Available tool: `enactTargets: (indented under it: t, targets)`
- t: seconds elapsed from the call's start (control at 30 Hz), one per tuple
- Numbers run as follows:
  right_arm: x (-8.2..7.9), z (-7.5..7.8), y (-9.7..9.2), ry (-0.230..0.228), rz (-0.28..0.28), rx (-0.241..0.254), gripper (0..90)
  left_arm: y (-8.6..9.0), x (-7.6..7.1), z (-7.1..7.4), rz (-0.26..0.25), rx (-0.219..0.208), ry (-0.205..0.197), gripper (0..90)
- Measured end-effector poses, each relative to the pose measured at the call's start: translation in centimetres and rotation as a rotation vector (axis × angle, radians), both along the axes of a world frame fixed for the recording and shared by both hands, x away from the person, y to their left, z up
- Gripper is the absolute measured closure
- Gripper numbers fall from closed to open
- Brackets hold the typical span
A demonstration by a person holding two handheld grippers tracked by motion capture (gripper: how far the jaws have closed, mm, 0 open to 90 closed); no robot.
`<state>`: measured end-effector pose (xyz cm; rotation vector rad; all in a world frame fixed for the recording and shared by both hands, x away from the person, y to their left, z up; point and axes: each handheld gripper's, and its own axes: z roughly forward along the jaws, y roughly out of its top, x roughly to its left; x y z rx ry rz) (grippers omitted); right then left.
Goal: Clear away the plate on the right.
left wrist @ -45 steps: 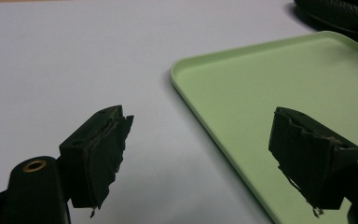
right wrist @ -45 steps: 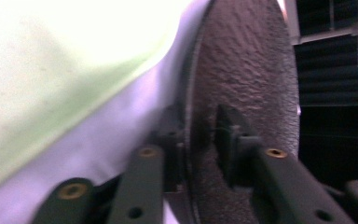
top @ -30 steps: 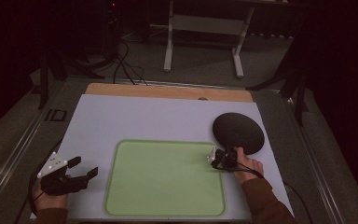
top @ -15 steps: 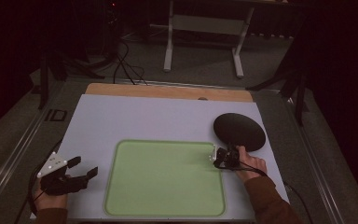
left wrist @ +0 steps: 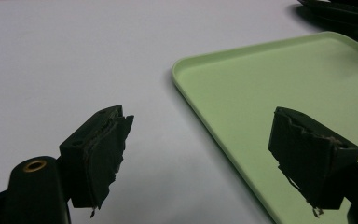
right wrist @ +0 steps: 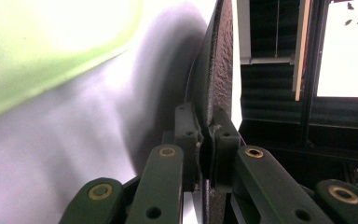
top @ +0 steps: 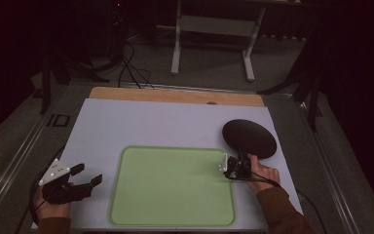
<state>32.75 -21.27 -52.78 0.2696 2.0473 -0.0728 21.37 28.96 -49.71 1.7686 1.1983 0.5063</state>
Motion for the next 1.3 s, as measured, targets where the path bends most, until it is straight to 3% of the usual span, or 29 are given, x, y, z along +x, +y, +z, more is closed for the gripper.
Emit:
enactTargets:
  t: [0.63,1.3]
  targets:
    - [-1.5,1.0,0.5,-0.027,0.039,0.005,83.4,0.0,0.0,0.0,0.002,-0.003,0.002,18.8]
    - [-4.1,1.8,2.6,-0.066,0.140,-0.008,82.2,0.1,0.0,0.0,0.003,-0.009,0.000,18.9]
